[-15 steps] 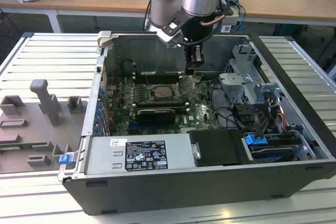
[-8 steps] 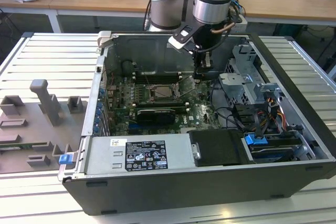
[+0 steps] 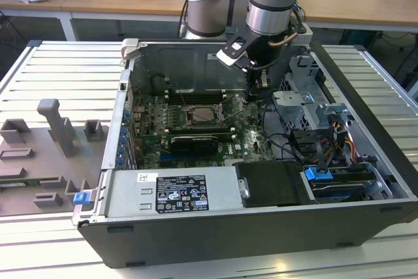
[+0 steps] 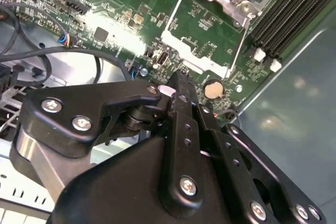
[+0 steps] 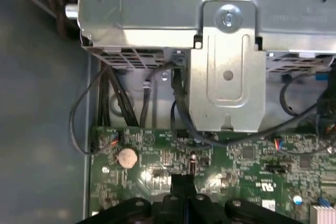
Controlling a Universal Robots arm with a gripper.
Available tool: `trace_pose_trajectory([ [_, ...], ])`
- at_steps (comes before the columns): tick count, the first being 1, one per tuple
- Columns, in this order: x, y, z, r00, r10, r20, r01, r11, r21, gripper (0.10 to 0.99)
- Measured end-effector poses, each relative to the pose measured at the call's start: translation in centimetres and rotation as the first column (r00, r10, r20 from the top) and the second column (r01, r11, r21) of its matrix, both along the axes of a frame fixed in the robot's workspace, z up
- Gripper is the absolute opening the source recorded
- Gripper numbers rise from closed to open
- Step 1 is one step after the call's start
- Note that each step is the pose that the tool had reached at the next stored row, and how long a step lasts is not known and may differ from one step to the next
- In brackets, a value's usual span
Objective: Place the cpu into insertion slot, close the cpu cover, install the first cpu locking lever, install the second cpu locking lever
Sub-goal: 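Close the cpu cover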
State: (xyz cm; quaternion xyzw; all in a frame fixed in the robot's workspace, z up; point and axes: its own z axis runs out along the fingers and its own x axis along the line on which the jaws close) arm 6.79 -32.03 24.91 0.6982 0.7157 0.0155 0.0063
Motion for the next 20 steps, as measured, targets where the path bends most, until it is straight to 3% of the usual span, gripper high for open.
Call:
trace_pose_trajectory([
  [3,0.01,0.0,-0.38,1.0,0.0,-0.0002,0.0,1.0,0.0,0.106],
  [4,0.02,0.0,-0.38,0.9999,0.0,-0.0115,0.0,1.0,0.0,0.106],
  [5,0.01,0.0,-0.38,0.9993,0.0,-0.0383,0.0,1.0,0.0,0.106],
  [7,0.0,0.0,-0.37,0.9977,0.0,-0.0672,0.0,1.0,0.0,0.106],
  [8,0.0,0.0,-0.34,0.9975,0.0,-0.0713,0.0,1.0,0.0,0.106],
  [11,-0.2,0.01,-0.33,0.9973,0.0,-0.0735,0.0,1.0,0.0,0.106],
  [14,-1.52,0.0,-0.33,0.9973,0.0,-0.073,0.0,1.0,0.0,0.106],
  [20,-2.26,0.0,-0.39,0.9975,0.0,-0.0712,0.0,1.0,0.0,0.106],
])
